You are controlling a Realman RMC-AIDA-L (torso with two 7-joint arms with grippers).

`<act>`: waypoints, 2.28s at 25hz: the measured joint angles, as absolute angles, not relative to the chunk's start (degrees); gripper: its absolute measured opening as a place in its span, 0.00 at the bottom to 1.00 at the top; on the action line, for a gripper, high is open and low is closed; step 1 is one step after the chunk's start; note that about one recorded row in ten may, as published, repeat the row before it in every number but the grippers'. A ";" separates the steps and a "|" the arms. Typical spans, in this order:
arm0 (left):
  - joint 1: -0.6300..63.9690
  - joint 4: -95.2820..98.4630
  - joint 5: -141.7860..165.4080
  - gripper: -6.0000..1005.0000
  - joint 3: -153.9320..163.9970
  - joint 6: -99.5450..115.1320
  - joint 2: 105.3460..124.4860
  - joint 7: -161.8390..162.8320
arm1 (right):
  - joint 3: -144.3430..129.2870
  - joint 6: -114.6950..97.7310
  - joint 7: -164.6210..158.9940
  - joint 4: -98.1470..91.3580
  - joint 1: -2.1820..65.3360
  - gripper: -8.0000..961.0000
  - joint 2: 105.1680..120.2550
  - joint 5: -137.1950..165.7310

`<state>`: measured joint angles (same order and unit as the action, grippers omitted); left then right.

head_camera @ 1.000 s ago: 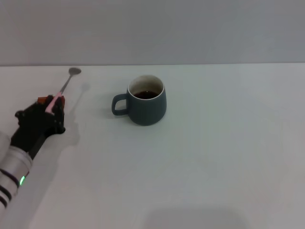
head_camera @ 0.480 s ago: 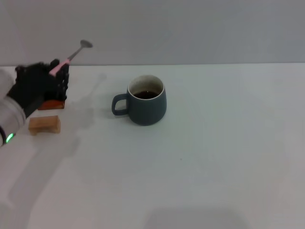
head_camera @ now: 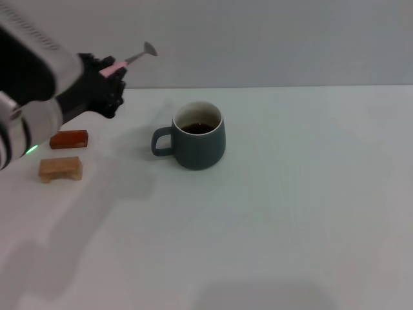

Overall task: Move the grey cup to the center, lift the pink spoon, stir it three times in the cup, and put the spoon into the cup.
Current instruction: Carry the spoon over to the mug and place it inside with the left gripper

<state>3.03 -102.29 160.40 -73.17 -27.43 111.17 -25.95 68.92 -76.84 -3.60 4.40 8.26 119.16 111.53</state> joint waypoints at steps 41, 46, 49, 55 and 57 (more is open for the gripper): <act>18.97 -97.61 147.94 0.17 -86.51 -59.88 117.95 -50.30 | 69.99 -77.15 -3.60 3.60 6.89 0.85 119.40 110.77; 20.88 -93.17 147.98 0.17 -86.61 -58.97 117.95 -50.39 | 70.04 -77.19 -3.60 3.61 6.90 0.85 119.43 110.73; 21.75 -91.33 148.08 0.17 -86.72 -58.52 117.95 -50.41 | 70.05 -77.21 -3.60 3.68 6.91 0.85 119.44 110.73; 25.35 -84.19 148.77 0.17 -87.73 -56.28 117.94 -50.80 | 70.05 -77.18 -3.61 3.78 7.09 0.85 119.43 110.72; 27.15 -81.11 148.79 0.17 -87.97 -55.07 117.94 -51.29 | 70.05 -77.04 -3.60 3.78 7.19 0.85 119.41 110.73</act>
<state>27.15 -81.11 148.79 -87.97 -55.07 117.94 -51.29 70.05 -77.04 -3.60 3.78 7.19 119.41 110.73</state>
